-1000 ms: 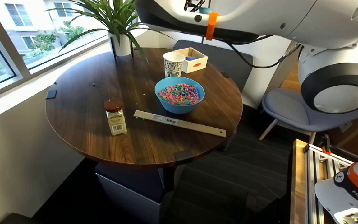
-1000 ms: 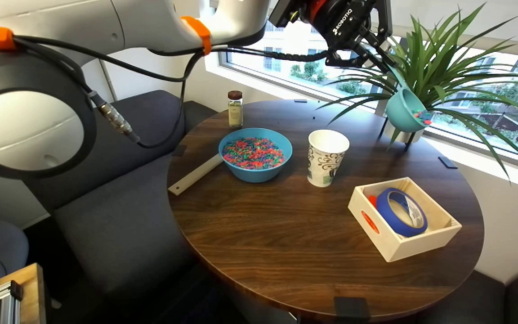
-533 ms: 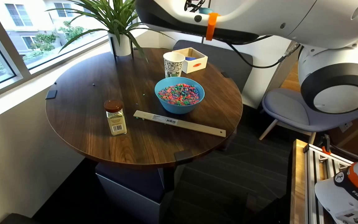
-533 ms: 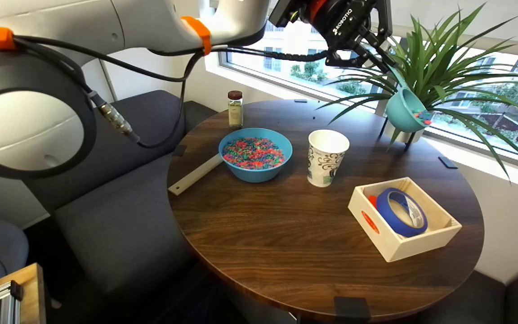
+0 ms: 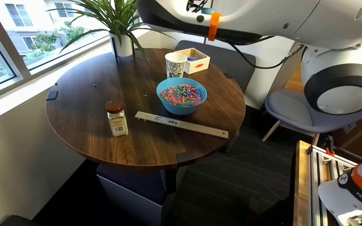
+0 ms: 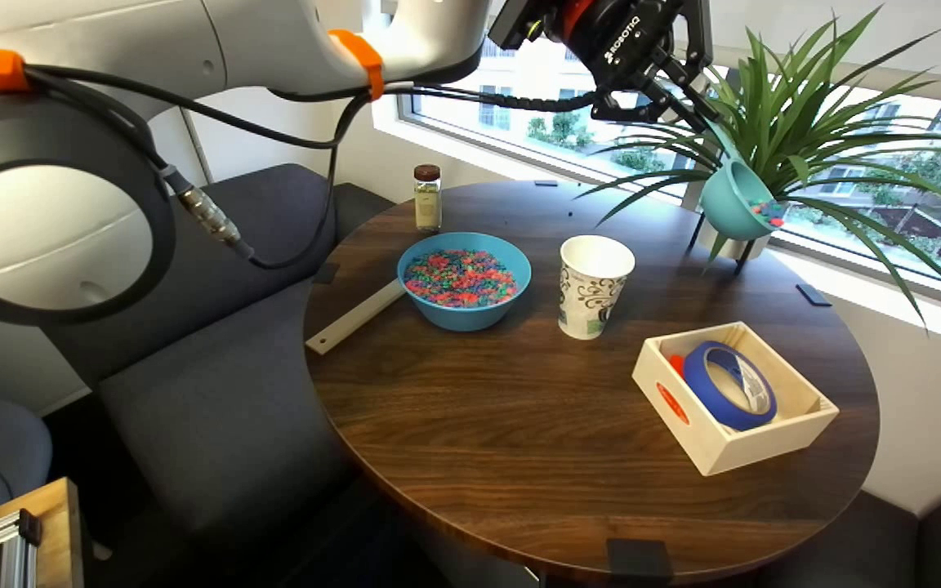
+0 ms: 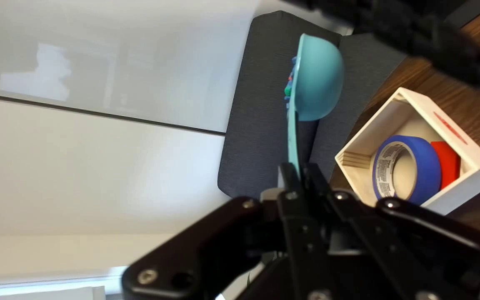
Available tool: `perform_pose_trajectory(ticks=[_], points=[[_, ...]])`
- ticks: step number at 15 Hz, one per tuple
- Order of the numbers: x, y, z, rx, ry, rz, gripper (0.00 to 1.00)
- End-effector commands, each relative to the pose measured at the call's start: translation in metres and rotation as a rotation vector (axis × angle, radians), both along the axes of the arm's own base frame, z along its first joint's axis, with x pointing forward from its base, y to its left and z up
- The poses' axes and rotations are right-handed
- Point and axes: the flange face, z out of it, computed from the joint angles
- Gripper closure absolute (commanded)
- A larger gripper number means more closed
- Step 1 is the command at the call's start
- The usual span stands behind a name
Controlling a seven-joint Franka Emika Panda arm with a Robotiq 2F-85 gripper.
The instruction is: Use the blue measuring spoon to place cereal from the blue bowl into the box.
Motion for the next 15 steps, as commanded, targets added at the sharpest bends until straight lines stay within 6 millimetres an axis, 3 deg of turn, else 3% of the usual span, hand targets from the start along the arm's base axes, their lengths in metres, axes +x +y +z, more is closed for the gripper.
perform_pose_trajectory(ticks=[1, 5, 10, 15], points=[[0.0, 0.001, 0.0, 0.0, 0.0, 0.0, 0.97], [0.012, -0.02, 0.003, 0.06, 0.046, 0.106, 0.96], [0.021, -0.06, -0.006, 0.131, 0.127, 0.173, 0.96], [0.015, -0.056, -0.012, 0.172, 0.198, 0.151, 0.96]])
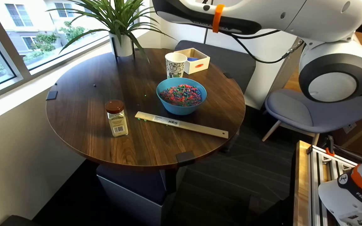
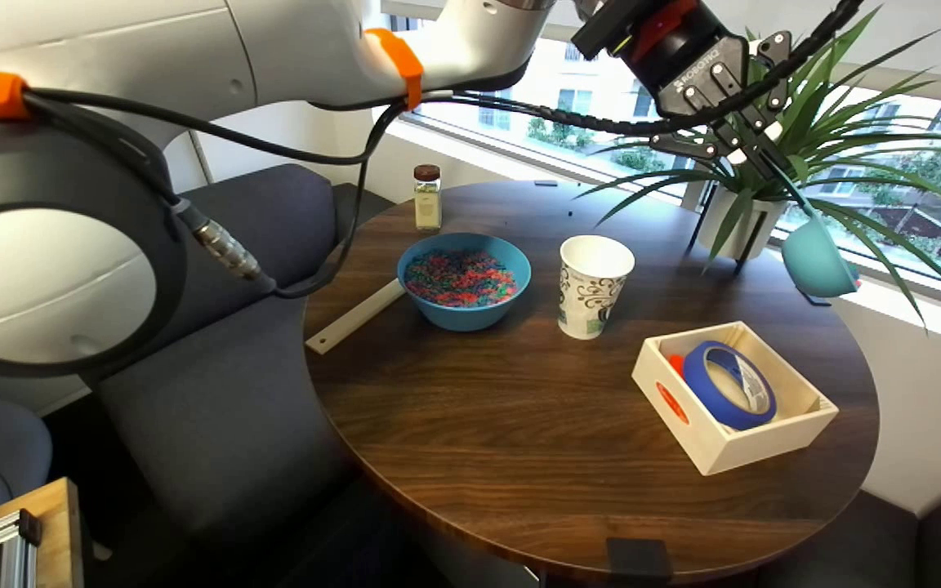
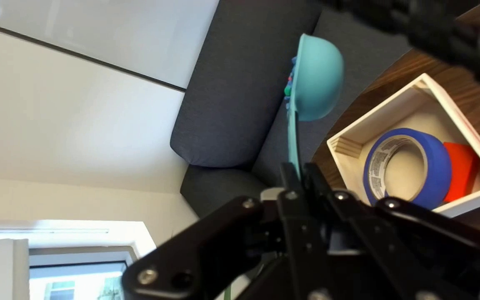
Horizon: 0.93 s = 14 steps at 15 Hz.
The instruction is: Use the blue measuring spoon to place cereal from the blue bowl into the box.
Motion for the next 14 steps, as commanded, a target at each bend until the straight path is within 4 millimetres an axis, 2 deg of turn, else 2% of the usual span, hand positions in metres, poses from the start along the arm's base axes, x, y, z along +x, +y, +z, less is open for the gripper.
perform_pose_trajectory(ticks=[1, 3, 4, 7, 10, 11, 14], points=[[-0.0091, 0.0155, -0.0034, 0.041, 0.059, -0.027, 0.96], [-0.0159, 0.023, -0.0065, 0.035, 0.074, -0.078, 0.96], [-0.0091, 0.015, -0.0068, 0.023, 0.054, -0.047, 0.92], [-0.0127, 0.0241, -0.0083, 0.024, 0.069, -0.062, 0.92], [-0.0128, 0.0226, -0.0081, 0.023, 0.069, -0.065, 0.92], [-0.0128, 0.0222, -0.0081, 0.022, 0.069, -0.065, 0.96], [-0.01, 0.0234, -0.0111, 0.043, 0.09, -0.029, 0.96]])
